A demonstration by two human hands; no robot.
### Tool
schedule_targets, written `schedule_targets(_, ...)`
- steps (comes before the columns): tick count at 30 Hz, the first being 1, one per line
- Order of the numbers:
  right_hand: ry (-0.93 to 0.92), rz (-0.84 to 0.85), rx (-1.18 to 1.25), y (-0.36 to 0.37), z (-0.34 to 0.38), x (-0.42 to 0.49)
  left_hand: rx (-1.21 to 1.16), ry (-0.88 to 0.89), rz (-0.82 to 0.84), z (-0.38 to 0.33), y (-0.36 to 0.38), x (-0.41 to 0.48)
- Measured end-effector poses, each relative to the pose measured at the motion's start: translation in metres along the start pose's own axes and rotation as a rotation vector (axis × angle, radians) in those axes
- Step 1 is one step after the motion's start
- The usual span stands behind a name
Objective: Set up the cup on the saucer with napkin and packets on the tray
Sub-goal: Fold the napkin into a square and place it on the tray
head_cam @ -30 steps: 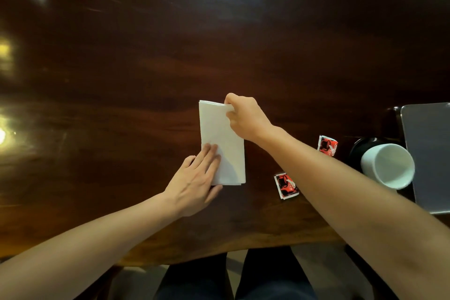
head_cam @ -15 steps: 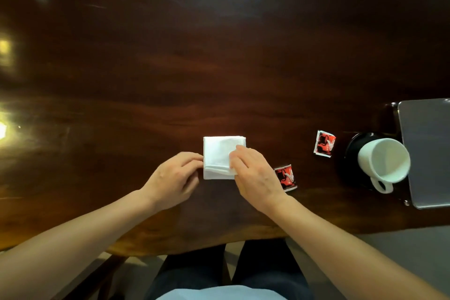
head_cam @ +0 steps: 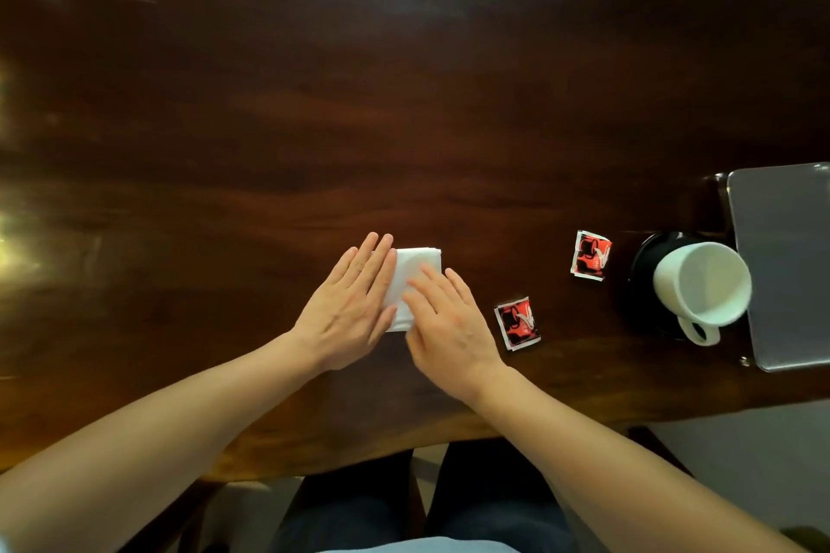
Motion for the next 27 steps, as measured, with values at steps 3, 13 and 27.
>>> schedule_targets(3, 0.088, -0.016, 0.021, 0.006, 0.016, 0.023, -0.020, 0.028, 0.016, 0.004, 0.002, -0.005)
schedule_targets(13, 0.133, 0.209, -0.174, 0.053, -0.008, 0.017, 0.015, 0.076, 0.016, 0.017, 0.017, -0.008)
schedule_targets(27, 0.127, 0.356, -0.206, 0.022, -0.009, 0.027, -0.179, 0.014, -0.029, 0.026, -0.025, 0.003)
Point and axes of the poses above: each hand's wrist, its own x-axis towards the middle knuckle, its own y-axis out of the palm, z = x × y, the point moved 1 cm from there along x, towards the middle knuckle, and after that the axes turned 12 degrees about -z, right-handed, at the moved point
